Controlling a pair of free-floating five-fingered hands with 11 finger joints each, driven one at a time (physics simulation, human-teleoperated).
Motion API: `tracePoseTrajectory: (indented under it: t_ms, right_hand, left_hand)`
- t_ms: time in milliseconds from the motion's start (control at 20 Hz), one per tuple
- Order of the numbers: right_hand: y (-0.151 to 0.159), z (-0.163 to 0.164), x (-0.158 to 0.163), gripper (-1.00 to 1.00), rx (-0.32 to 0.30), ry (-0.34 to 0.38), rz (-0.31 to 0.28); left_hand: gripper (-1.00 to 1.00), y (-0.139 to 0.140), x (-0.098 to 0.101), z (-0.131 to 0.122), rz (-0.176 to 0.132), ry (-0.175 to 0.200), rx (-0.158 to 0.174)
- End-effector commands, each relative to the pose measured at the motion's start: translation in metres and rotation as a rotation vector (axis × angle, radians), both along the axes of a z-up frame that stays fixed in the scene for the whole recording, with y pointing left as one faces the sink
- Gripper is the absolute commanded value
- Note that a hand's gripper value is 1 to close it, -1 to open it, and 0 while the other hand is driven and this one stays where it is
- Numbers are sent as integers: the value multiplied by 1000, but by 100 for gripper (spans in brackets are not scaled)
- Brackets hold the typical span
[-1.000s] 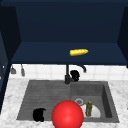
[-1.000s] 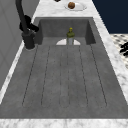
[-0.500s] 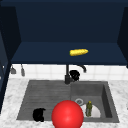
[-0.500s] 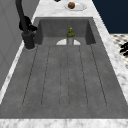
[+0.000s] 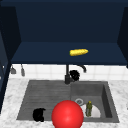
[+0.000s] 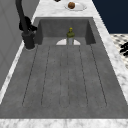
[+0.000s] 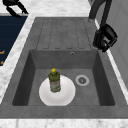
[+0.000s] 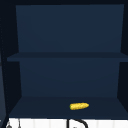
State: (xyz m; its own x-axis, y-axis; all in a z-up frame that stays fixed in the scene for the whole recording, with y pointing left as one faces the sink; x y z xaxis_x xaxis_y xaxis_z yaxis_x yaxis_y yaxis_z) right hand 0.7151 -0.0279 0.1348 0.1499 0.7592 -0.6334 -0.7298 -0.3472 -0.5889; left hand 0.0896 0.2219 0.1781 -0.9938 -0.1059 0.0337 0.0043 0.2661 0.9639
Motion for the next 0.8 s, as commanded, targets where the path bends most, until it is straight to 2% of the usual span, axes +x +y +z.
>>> tracePoseTrajectory:
  t_ms: [0, 750]
  right_hand:
    - [31, -10, 5, 100, 0, 0, 0]
    - [31, -11, 6, 100, 2, -1, -2]
  left_hand:
    - [0, 0, 0, 0, 0, 0, 0]
    - [0, 0, 0, 0, 0, 0, 0]
